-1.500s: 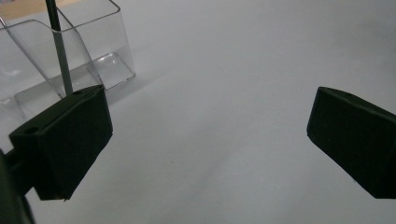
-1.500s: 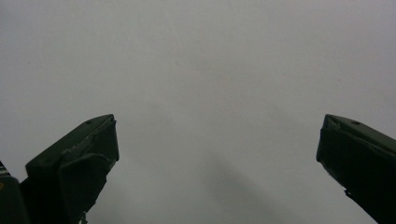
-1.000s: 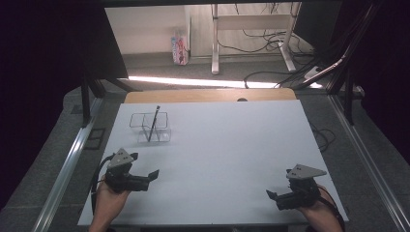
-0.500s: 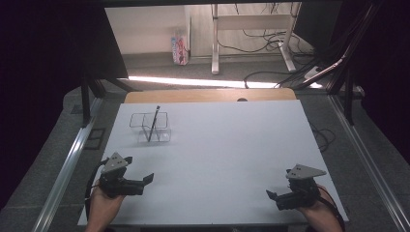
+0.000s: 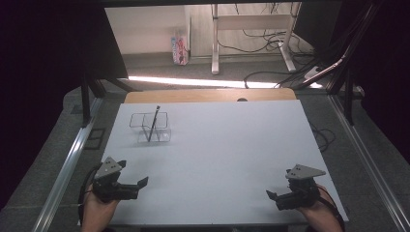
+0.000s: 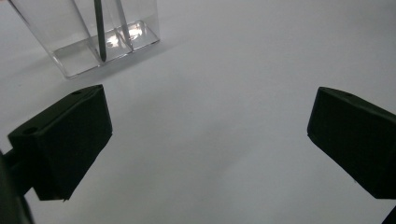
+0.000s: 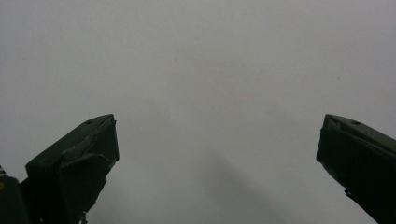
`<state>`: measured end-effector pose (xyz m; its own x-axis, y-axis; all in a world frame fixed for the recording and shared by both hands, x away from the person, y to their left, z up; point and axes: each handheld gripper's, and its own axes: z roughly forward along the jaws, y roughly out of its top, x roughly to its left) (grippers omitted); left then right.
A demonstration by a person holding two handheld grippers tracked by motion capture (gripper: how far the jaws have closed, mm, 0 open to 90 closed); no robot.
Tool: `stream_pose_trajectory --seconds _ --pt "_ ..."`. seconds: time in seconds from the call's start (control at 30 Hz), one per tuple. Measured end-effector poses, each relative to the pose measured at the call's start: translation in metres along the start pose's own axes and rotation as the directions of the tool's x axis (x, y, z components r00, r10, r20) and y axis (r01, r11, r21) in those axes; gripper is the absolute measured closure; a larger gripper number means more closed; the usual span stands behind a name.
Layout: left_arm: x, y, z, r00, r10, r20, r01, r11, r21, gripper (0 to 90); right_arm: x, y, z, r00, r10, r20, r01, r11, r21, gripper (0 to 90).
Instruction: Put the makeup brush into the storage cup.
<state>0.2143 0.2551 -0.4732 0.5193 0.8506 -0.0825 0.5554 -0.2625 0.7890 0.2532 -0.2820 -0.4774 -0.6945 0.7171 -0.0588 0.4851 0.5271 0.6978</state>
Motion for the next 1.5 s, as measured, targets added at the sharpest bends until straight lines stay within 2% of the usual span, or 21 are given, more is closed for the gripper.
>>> stream_pose_trajectory --seconds 1.27,1.5 --pt "0.009 -0.032 -0.03 0.9977 -0.031 -0.06 0.033 0.9993 0.016 0.7 0.0 0.0 0.001 1.0 0.001 0.002 -0.001 1.0 0.012 0.0" --pt "0.012 -0.038 -0.036 0.9963 -0.048 -0.071 0.05 0.9986 0.016 0.7 0.0 0.0 0.001 1.0 0.001 0.002 -0.001 1.0 0.012 0.0"
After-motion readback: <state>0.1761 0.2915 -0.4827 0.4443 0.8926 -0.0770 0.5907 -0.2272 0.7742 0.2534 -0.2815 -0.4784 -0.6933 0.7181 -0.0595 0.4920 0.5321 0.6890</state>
